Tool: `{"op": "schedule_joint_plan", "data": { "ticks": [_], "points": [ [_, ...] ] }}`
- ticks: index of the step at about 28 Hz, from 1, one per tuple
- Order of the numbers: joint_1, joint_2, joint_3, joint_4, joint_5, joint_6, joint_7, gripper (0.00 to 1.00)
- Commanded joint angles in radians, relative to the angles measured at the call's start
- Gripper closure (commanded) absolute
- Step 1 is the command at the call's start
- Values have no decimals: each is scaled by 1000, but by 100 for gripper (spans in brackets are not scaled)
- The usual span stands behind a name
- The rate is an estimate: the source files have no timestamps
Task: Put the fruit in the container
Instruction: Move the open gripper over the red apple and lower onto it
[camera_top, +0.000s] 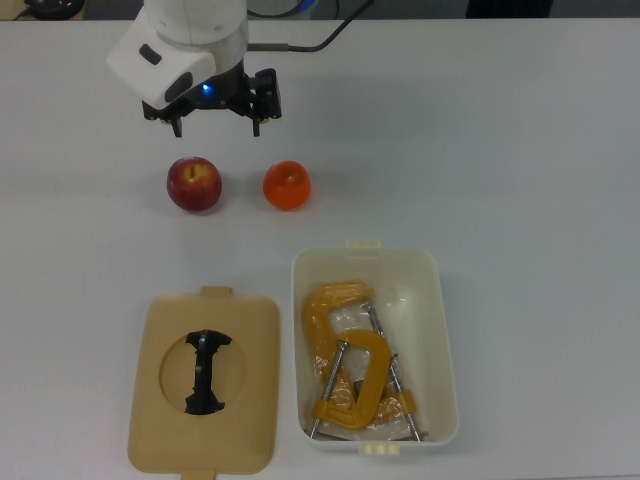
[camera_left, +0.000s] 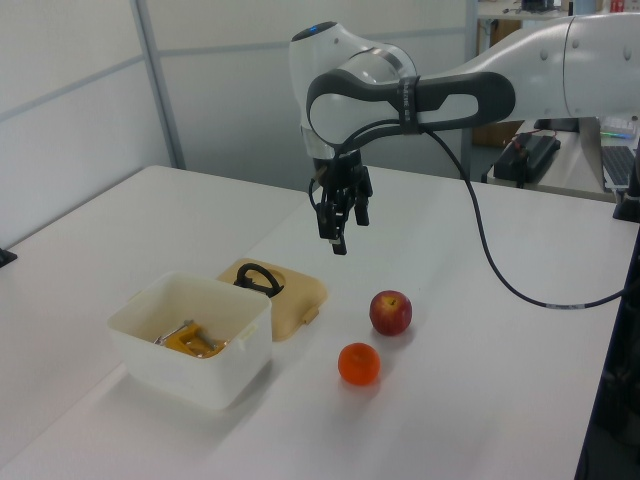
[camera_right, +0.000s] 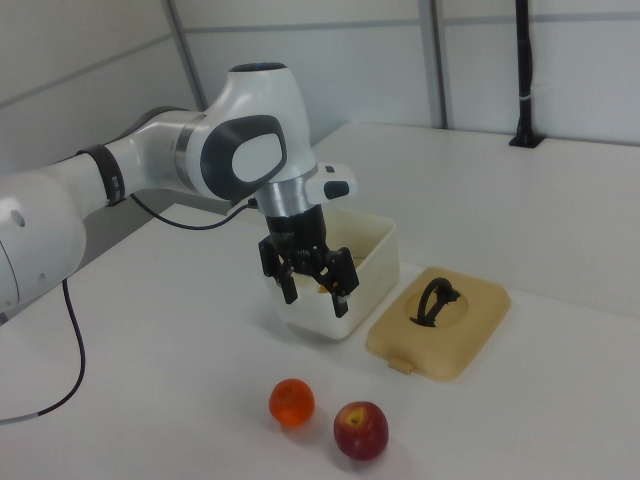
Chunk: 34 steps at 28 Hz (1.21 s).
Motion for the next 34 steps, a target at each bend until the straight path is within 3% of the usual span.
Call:
{"op": "schedule_joint_plan", "data": {
  "ticks": [1,9,16,22,26,34],
  "points": [
    [20,-109,-33,-67,17,1,13,0],
    [-6,-247,-32,-187,21,41,-2,0],
    [-7,-294,-32,-351,24,235,-2,0],
    [-46,-288,-33,-479,15,381,-20,0],
    [-75,-269,-33,-499,15,415,-37,0],
    [-90,-159,-33,-499,7,492,-43,0]
  ]
}}
